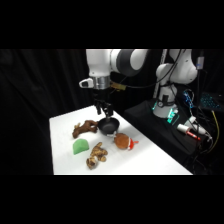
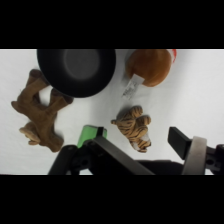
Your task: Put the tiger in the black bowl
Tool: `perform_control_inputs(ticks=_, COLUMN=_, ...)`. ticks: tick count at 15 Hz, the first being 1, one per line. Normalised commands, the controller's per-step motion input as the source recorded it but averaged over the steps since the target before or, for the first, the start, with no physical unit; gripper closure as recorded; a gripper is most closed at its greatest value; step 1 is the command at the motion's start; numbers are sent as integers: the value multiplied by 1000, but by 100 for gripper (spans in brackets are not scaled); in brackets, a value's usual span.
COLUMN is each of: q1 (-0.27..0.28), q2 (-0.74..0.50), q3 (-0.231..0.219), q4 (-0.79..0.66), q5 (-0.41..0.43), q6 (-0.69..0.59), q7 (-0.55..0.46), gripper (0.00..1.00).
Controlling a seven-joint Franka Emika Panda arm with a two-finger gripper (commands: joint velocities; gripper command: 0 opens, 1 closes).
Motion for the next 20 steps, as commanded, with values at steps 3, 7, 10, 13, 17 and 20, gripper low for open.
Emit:
perform_control_inputs(ticks=3, q1=41, q2=452, q3=95, q4=402, q5=83, q6=240, q7=-228, gripper=0)
perform_control_inputs(ticks=7, q1=-18, q2=484, q3=90, q4=470, q5=42, q6=202, q7=-288, gripper=0)
perform_control_inputs(ticks=10, q1=-88, q2=446, q3=126, q4=458, q5=34, q6=154, q7=-361, gripper=0)
perform_control_inputs(ticks=13, q1=-106, q2=414, q3=124, q4=441, q5=-38, q6=84, q7=-309, gripper=0)
perform_control_inputs(ticks=17, q1=-137, q2=375, q3=150, q4=400, q5=-41, q6=42, q7=-270, gripper=0)
perform_control_inputs(ticks=20, q1=-180, q2=344, q3=199, q4=342, q5=21, q6=16, q7=-262, gripper=0)
